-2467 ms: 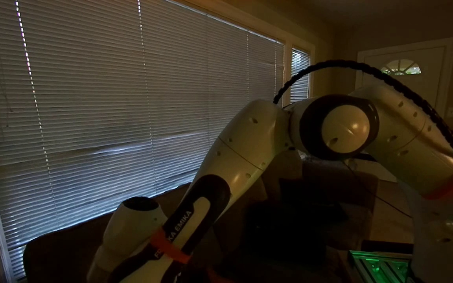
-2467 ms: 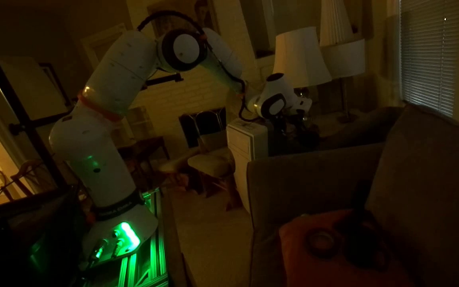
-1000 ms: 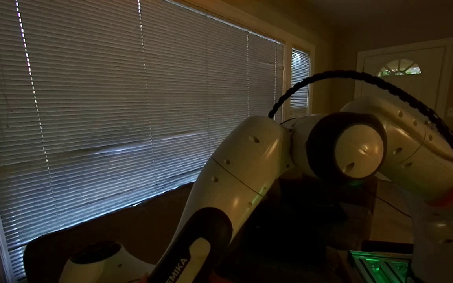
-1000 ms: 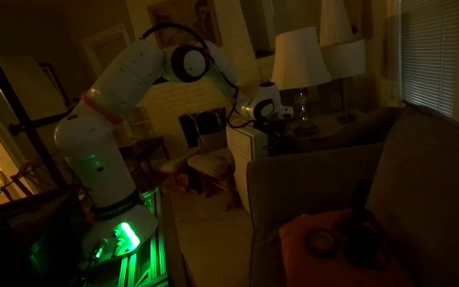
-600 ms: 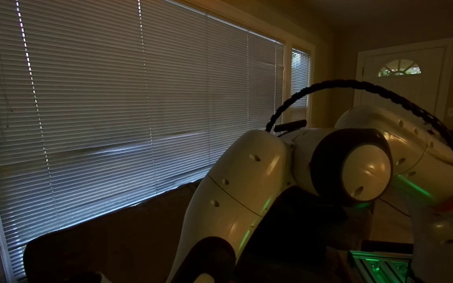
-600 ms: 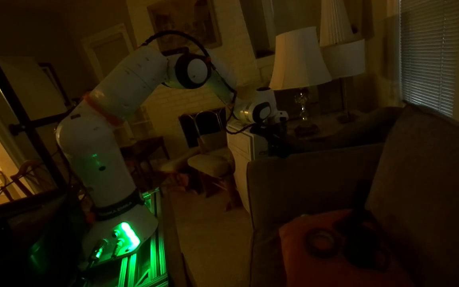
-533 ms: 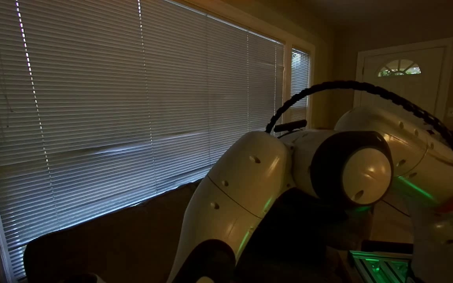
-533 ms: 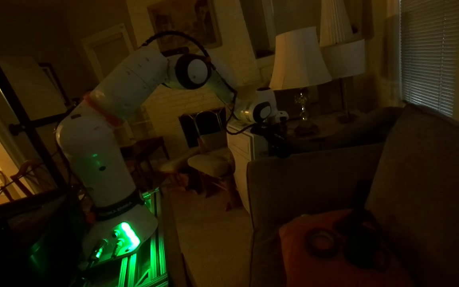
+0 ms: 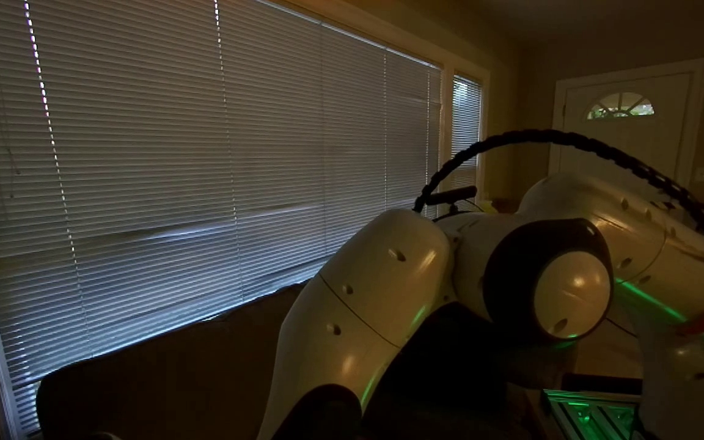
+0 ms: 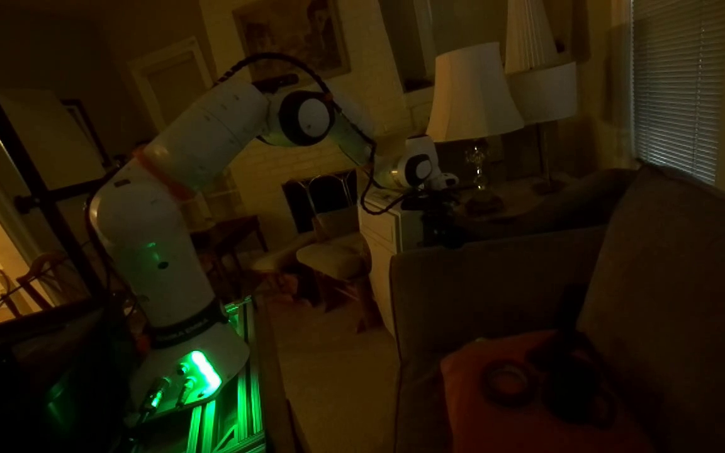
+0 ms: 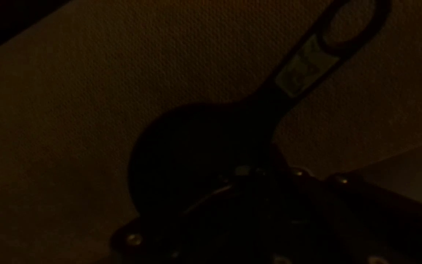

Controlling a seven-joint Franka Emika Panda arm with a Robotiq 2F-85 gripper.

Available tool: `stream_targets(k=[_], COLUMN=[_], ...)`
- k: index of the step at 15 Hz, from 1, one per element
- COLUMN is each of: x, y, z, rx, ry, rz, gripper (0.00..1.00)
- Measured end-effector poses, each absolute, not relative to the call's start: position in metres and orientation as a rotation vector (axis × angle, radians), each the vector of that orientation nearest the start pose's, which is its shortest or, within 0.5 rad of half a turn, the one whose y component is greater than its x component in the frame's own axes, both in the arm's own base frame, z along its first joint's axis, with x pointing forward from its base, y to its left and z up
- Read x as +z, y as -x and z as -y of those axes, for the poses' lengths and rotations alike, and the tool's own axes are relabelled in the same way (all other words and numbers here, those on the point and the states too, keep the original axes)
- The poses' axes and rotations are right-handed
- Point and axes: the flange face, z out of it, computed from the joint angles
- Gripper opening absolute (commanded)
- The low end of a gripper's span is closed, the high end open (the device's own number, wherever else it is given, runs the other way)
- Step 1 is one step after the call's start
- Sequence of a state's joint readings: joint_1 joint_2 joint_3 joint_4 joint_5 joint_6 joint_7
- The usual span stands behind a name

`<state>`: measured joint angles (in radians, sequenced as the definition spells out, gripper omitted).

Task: Place the measuring cup on the left armrest of the sofa.

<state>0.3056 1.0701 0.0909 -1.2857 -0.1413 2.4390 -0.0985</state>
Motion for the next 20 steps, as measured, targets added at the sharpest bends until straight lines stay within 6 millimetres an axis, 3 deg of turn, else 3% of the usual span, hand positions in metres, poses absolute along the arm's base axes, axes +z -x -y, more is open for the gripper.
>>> stream_targets(k=[7,20], x=[0.076,0.073], y=[-0.684,-0.695], z=[-0.281,-0.294], rx=[-0.073,-0.099], ry=[3.033,3.036], rz=[0.975,1.049], gripper=[0.01,0.01])
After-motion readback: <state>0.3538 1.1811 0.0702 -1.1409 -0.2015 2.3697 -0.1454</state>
